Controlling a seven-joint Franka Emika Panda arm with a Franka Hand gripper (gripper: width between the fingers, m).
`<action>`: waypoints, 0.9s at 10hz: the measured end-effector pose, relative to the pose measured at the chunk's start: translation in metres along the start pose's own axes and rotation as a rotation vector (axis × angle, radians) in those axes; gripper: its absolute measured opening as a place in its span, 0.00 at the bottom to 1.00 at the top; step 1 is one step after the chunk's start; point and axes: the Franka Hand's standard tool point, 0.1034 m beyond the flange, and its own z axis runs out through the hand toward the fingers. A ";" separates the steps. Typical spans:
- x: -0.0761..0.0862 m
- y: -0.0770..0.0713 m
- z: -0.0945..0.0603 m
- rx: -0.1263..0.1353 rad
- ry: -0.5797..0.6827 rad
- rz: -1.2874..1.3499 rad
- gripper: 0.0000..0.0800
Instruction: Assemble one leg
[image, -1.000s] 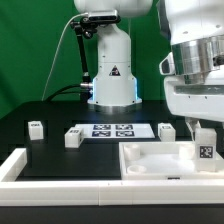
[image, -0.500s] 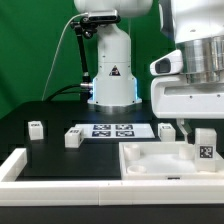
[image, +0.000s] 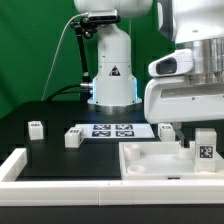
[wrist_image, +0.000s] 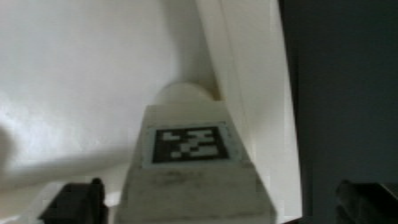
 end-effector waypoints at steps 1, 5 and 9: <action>0.001 0.003 0.000 -0.001 0.000 -0.067 0.81; 0.001 0.003 0.000 -0.001 0.001 -0.085 0.48; 0.001 0.006 0.000 -0.003 0.001 -0.052 0.37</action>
Offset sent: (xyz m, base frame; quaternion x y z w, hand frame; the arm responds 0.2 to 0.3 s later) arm 0.0000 0.0000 0.0000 0.0000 0.0000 0.0000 1.0000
